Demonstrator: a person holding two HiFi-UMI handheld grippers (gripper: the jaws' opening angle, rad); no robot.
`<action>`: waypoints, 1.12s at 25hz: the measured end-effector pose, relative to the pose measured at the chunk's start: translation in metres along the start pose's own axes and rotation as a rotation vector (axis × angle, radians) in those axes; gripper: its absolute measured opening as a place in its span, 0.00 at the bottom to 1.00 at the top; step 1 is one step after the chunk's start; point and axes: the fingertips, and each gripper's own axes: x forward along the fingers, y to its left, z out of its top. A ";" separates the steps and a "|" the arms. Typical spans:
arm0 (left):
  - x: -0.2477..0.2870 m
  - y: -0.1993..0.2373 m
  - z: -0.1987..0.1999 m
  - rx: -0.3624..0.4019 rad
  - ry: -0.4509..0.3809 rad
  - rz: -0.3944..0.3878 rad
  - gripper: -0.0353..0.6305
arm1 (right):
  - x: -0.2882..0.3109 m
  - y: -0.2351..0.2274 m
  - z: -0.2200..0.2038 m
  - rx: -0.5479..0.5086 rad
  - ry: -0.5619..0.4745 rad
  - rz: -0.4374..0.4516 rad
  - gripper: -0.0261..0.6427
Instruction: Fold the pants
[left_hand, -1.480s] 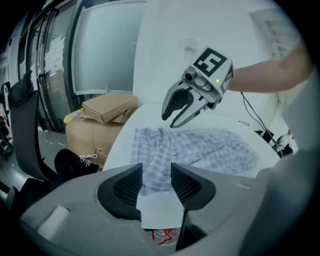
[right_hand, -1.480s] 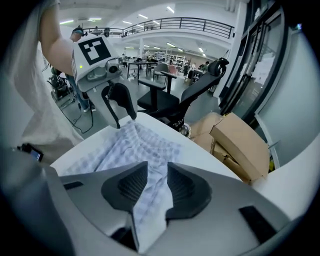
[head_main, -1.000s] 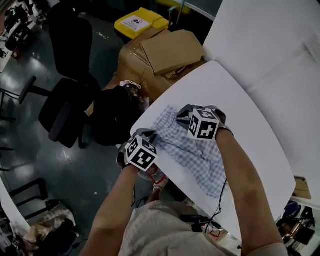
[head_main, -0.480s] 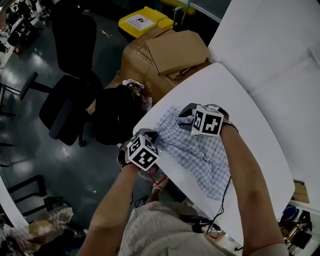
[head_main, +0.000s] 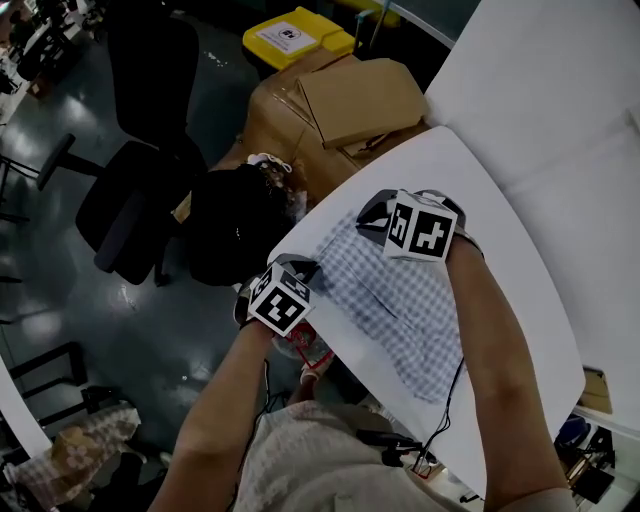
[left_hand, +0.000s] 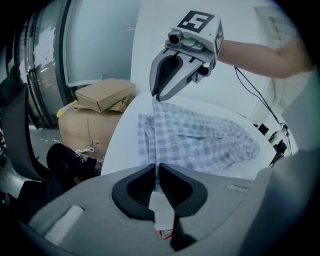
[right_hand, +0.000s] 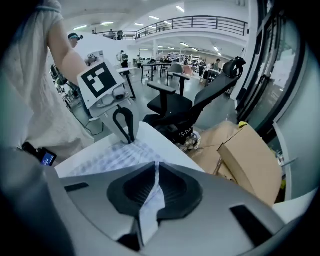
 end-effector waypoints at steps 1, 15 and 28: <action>0.000 0.001 0.000 -0.009 -0.004 -0.008 0.10 | 0.001 -0.005 0.002 -0.007 0.024 -0.016 0.09; -0.031 0.014 0.002 -0.034 0.045 -0.014 0.07 | 0.050 -0.020 -0.031 0.096 0.125 -0.032 0.10; -0.003 -0.002 0.007 -0.382 0.035 0.149 0.34 | 0.051 -0.019 -0.032 0.130 0.101 -0.028 0.10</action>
